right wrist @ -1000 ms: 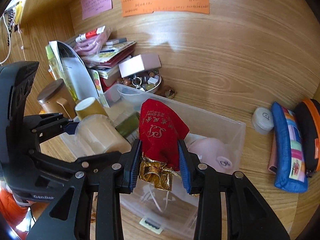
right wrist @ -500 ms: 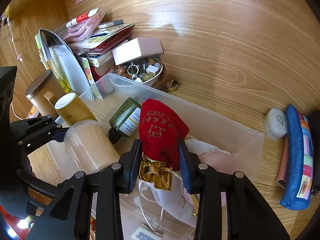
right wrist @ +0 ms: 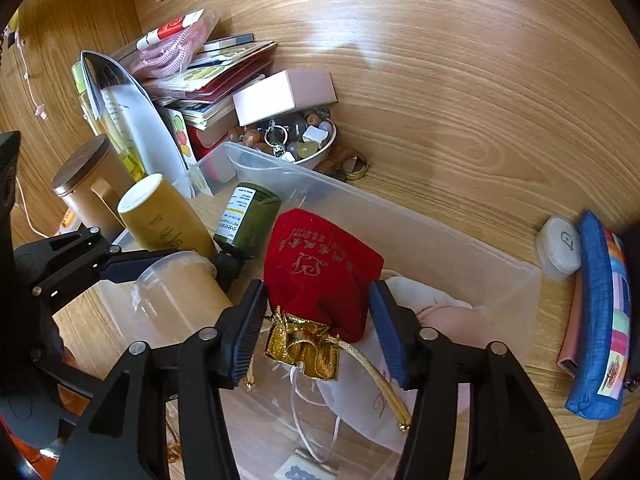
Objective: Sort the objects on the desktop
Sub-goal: 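Lower the red pouch and cream container into the box and open both grippers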
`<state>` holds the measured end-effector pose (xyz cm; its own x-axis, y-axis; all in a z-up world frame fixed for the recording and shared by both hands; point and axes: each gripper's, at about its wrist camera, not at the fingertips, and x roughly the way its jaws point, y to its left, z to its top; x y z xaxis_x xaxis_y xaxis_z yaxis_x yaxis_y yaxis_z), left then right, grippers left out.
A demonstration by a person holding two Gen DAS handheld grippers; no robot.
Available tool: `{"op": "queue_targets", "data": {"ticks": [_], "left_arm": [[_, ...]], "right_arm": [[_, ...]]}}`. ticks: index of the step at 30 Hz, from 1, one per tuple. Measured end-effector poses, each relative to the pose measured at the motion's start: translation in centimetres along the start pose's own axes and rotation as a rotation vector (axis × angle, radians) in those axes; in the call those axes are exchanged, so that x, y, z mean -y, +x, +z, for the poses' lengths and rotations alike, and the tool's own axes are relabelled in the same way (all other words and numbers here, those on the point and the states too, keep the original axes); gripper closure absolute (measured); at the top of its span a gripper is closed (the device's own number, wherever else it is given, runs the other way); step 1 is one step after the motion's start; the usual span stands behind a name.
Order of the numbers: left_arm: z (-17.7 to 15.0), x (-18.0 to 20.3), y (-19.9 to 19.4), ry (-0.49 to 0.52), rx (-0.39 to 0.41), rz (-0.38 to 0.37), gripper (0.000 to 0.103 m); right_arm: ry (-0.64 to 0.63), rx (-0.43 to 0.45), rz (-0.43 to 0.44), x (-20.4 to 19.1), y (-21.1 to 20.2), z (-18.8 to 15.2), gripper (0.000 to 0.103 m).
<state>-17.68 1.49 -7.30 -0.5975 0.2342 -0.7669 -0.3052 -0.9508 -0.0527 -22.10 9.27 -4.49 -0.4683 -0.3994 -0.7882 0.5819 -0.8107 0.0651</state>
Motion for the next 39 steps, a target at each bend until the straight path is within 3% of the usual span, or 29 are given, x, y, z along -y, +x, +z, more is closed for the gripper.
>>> {"op": "queue_targets", "data": {"ticks": [15,19,29,39], "left_arm": [[-0.2,0.1,-0.7,-0.020,0.001,-0.015,0.036],[-0.4,0.4,-1.7,-0.018,0.028,-0.012,0.029],[-1.1,1.7,-3.8,0.016,0.066,0.032,0.028],[-2.3,2.3,-6.7,0.009,0.113,0.055,0.016]], "right_arm": [[0.046,0.056,0.006,0.6,-3.9,-0.6,0.052],[0.048,0.076,-0.002,0.5,-5.2,-1.1,0.050],[0.052,0.112,-0.017,-0.3,-7.9,-2.6,0.050],[0.055,0.158,-0.034,-1.4,-11.1,-5.8,0.050]]}}
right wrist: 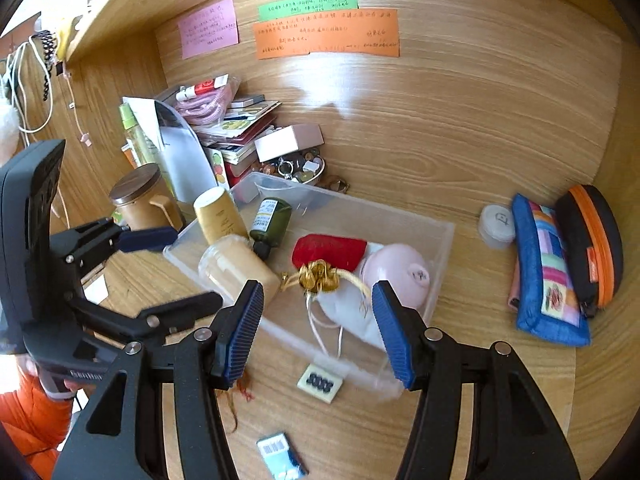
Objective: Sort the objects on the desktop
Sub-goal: 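Lower the red pouch and cream container into the box and open both grippers, then move the right gripper to the blue barcode card and grasp it while the left approaches the gourd charm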
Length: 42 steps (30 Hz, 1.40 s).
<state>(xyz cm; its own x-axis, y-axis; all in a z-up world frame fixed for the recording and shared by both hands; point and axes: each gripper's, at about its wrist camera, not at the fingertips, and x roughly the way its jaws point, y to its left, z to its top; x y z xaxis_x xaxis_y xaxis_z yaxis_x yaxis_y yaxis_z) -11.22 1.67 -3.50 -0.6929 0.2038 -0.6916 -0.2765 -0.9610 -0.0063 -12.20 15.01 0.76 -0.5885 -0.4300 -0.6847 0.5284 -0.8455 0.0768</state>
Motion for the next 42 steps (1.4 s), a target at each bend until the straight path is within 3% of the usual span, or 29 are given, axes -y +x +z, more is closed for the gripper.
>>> {"op": "queue_targets", "data": {"ticks": [16,28,38,42], "left_arm": [[-3.8,0.3,-1.5,-0.043,-0.035,-0.001,0.015],[-8.0,0.6,0.9,-0.075,-0.142,-0.028,0.015],[-9.4,1.8,1.7,-0.066,-0.170,-0.076,0.015],[-8.9,2.3,2.1,-0.064,-0.170,-0.110,0.031]], "right_arm": [[0.034,0.001,-0.008,-0.7,-2.7,-6.1,0.050],[-0.008,-0.045,-0.029,-1.9,-1.3,-11.1,0.050],[-0.091,-0.094,-0.043,-3.5,0.6,-13.2,0.050],[-0.093,-0.107,-0.052,-3.3,1.1,-13.4,0.055]]}}
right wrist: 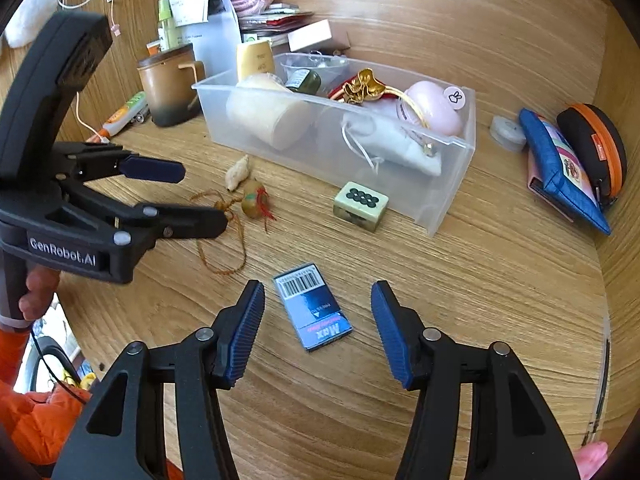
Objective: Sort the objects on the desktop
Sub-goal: 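Move the right gripper to the blue barcode card and grasp it while the left approaches the gourd charm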
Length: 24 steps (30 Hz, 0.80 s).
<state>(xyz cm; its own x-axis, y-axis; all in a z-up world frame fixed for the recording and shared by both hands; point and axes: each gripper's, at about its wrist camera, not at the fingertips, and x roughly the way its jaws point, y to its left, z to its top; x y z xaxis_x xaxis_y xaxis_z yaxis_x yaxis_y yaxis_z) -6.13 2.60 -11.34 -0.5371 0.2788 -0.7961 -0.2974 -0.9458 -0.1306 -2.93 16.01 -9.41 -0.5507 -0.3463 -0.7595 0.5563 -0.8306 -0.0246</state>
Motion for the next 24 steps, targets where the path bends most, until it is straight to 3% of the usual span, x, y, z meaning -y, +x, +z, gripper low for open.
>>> {"op": "queue_targets", "data": {"ticks": [4,11,19,24], "left_arm": [[0.4,0.2,0.6,-0.003,-0.016,-0.029,0.043],[1.2,1.0,1.5,0.014,-0.029,-0.060,0.054],[1.7,1.0,2.7,0.011,-0.045,-0.028,0.055],[1.9,2.0,3.3,0.057,-0.042,0.029,0.056]], "right_arm": [[-0.016,-0.017,0.002,0.1,0.5,-0.1,0.060],[-0.032,-0.012,0.020,0.1,0.7,-0.2,0.064],[-0.030,-0.021,0.044,0.3,1.0,-0.4,0.067],[-0.034,-0.023,0.061,0.3,1.0,-0.4,0.077]]}}
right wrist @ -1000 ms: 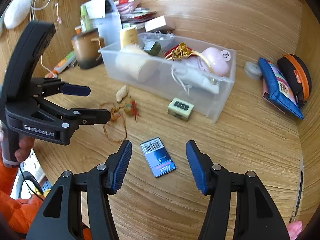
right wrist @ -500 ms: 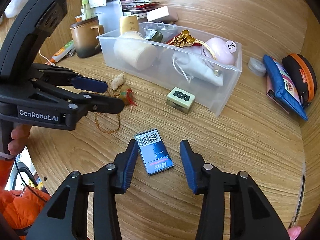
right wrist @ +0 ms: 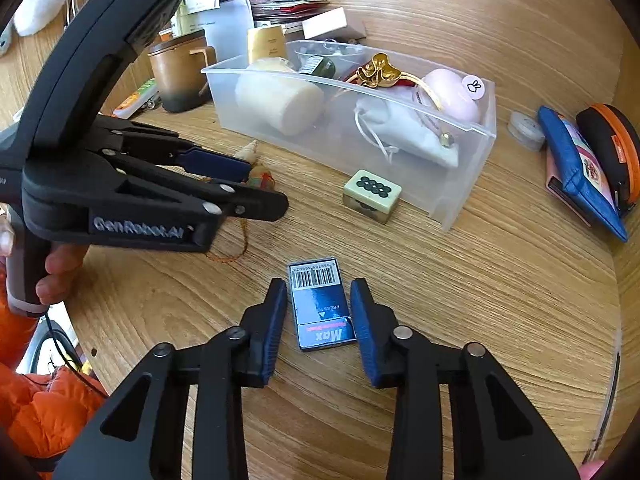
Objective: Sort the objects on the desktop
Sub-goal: 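Move the right gripper to the blue barcode card and grasp it while the left approaches the gourd charm, then grasp the gourd charm with the left gripper while the right lifts the card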
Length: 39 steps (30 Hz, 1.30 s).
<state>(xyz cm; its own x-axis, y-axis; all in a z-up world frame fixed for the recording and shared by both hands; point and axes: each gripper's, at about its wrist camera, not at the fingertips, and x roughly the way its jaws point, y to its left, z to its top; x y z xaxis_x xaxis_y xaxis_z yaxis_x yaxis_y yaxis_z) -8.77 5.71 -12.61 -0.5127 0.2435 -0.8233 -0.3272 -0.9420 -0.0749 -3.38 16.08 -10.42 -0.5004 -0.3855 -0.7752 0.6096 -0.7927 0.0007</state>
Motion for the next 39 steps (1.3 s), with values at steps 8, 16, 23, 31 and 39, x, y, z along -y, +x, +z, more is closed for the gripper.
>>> {"op": "queue_targets", "data": {"ticks": [8,16,23,31,39], "left_arm": [[0.5,0.4,0.5,0.034,0.013,0.062,0.077],[0.6,0.9,0.7,0.040,0.021,0.090,0.082],[0.5,1.2,-0.9,0.031,0.063,0.078,0.082],[1.0,1.0,-3.9,0.033,0.132,0.082,0.082],[1.9,0.0,-6.8,0.032,0.198,0.091,0.082]], "right_arm": [[0.040,0.009,0.012,0.4,-0.1,0.0,0.078],[0.079,0.005,-0.007,1.1,-0.4,0.2,0.078],[0.077,0.035,-0.055,1.8,-1.9,1.0,0.078],[0.051,0.097,-0.104,1.9,-4.0,3.4,0.078],[0.009,0.166,-0.144,1.4,-6.0,6.7,0.078]]}}
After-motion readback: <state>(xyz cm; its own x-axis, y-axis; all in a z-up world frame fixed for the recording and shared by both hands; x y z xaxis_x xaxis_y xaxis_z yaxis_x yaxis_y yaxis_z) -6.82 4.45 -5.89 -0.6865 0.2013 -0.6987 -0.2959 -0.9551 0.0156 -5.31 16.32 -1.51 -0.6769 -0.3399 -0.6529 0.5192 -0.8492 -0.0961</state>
